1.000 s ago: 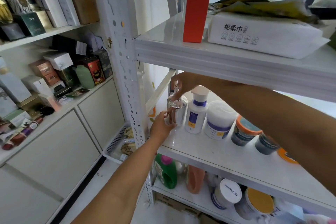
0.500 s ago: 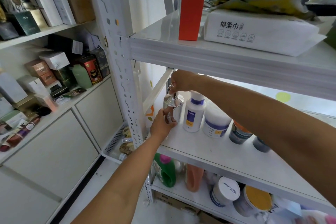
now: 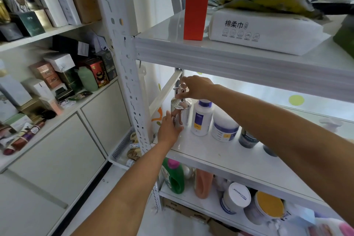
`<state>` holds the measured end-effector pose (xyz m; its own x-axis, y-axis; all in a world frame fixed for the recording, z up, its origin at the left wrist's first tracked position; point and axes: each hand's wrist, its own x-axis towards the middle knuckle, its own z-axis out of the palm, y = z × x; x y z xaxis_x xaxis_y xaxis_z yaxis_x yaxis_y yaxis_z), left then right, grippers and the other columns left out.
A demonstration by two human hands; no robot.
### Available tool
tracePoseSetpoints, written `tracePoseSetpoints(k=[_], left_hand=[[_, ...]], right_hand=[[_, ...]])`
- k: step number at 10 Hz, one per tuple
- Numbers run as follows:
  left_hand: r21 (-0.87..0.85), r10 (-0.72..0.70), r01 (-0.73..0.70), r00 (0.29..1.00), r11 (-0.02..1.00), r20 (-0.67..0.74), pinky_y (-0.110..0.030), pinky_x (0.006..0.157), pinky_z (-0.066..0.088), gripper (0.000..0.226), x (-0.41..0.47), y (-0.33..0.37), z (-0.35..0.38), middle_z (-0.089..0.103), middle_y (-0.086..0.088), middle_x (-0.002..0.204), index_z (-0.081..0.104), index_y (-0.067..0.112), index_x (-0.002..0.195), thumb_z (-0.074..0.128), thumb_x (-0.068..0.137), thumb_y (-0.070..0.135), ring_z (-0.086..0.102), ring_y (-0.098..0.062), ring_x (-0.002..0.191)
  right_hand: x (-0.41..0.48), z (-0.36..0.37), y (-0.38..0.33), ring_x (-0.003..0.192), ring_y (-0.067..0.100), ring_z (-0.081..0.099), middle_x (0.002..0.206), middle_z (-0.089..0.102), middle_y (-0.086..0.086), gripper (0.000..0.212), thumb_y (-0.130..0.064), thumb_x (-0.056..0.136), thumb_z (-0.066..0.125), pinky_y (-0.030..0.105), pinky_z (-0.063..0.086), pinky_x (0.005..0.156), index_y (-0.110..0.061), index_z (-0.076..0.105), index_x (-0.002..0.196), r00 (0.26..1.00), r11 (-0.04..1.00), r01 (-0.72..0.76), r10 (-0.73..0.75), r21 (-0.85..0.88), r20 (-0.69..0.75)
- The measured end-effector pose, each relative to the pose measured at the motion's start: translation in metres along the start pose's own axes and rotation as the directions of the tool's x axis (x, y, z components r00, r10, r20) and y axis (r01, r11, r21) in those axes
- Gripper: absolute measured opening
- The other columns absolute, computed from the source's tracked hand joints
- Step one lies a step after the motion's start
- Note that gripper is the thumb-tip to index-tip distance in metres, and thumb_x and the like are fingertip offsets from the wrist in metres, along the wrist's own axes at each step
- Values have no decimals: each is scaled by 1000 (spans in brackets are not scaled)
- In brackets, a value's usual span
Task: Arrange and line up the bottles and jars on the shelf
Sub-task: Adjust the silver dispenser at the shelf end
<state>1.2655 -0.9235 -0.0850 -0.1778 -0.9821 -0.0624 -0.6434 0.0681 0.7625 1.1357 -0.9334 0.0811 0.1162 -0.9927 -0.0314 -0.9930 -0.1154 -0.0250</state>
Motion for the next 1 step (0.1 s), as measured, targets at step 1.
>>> tracePoseSetpoints(k=[1], left_hand=[[146,10,-2,998,989,-60,-47,103,45,91,-17,10,-3,33,-10,151,13,13,150,67,83,41,39,-30,136]], right_hand=[[-15,-4,11,128,27,46,140,49,6,81,-69,80,51,41,39,103,-16,39,140,999,999,-17,18,41,-45]])
